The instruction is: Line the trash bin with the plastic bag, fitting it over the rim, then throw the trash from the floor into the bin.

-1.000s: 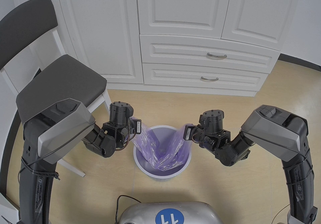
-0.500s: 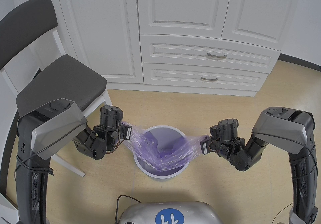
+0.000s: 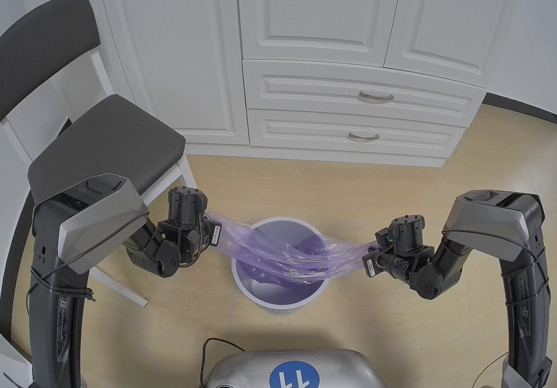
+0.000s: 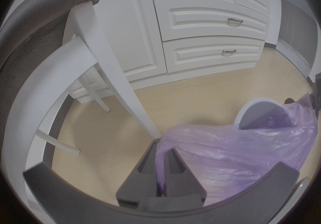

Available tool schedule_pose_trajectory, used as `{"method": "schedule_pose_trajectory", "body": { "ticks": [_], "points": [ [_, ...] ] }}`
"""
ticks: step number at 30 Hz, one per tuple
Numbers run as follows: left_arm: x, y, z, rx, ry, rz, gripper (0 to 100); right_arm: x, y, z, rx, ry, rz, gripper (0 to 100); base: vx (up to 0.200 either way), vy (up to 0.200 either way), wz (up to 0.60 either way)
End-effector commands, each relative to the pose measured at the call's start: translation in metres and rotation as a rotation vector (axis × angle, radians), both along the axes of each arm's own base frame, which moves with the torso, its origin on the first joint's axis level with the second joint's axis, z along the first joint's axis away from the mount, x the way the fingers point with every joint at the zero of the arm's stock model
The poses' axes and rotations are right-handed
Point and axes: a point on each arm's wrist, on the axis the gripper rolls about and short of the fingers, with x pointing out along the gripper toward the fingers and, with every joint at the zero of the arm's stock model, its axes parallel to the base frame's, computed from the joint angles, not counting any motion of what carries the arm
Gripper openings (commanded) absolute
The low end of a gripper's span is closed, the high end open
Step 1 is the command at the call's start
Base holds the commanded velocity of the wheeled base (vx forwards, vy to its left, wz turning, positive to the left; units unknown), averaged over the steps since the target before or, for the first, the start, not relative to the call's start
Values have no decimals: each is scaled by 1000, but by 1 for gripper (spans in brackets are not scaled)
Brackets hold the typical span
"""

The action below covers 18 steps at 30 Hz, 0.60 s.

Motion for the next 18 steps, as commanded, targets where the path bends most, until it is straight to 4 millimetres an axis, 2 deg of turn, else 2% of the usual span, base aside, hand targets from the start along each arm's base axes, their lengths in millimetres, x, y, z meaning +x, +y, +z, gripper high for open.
{"method": "schedule_pose_trajectory", "body": {
  "ticks": [1, 18],
  "points": [
    [1, 2, -6, 8, 11, 3, 0, -1, -2, -11, -15, 28, -1, 0, 0, 0, 0],
    [4, 14, -13, 42, 29, 17, 0, -7, -18, -22, -139, 71, -25, 0, 0, 0, 0]
  ]
}}
